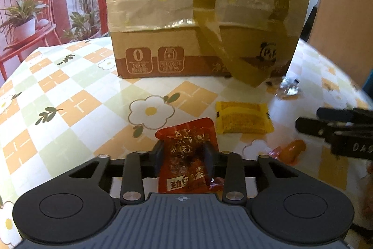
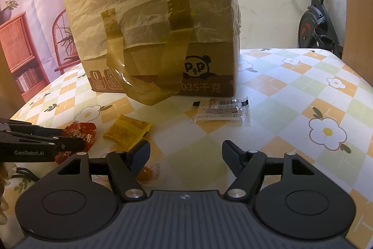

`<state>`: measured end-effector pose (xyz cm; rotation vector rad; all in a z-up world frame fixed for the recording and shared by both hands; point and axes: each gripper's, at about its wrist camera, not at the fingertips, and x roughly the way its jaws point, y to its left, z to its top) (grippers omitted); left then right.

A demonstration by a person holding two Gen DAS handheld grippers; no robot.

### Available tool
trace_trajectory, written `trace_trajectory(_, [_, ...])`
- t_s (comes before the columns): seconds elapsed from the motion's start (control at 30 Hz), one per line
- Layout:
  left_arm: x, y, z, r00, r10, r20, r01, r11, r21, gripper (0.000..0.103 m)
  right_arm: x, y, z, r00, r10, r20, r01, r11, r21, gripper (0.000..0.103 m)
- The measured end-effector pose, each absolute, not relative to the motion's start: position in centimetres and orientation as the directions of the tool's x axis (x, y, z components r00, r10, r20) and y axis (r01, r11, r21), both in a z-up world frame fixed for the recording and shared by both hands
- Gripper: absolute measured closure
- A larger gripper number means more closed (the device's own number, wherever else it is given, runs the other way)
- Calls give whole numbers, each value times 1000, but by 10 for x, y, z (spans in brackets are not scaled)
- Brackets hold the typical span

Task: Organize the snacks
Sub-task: 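Grasp the red spicy-strip bag with the left tool while the right tool grasps the orange sausage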

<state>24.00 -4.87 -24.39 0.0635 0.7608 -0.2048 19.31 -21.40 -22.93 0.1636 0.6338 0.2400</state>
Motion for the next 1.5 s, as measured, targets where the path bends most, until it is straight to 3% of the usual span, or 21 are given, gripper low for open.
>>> trace_trajectory(0.07, [239,-49,-242,719,-165,-675,208,978,-18,79,193,-214,-229,780,271,-564,-170,959,226,32])
trace_trajectory(0.37, [241,-36,-240,729,-174,-662,177,982,-64,81,194,-214,-229,776,281,-564,-181,957,227,32])
trace_trajectory(0.5, [240,-28,-234,744,-183,-642,166,982,-88,90,191,-214,-226,774,292,-562,-191,954,231,32])
trace_trajectory(0.67, [240,-23,-237,741,-188,-645,156,982,-106,91,183,-211,-218,758,326,-565,-229,944,238,32])
trace_trajectory(1.27, [242,-8,-252,724,-223,-653,144,974,-174,94,183,-169,-223,704,297,-645,-363,931,32,32])
trace_trajectory(1.37, [241,-7,-252,724,-228,-651,147,973,-177,94,191,-160,-223,713,292,-638,-377,926,2,44])
trace_trajectory(1.43, [241,-6,-252,725,-230,-650,149,973,-179,94,195,-156,-225,709,294,-641,-383,924,1,58])
trace_trajectory(1.5, [241,-6,-253,725,-232,-649,149,972,-180,94,194,-153,-226,707,294,-644,-385,923,-1,64])
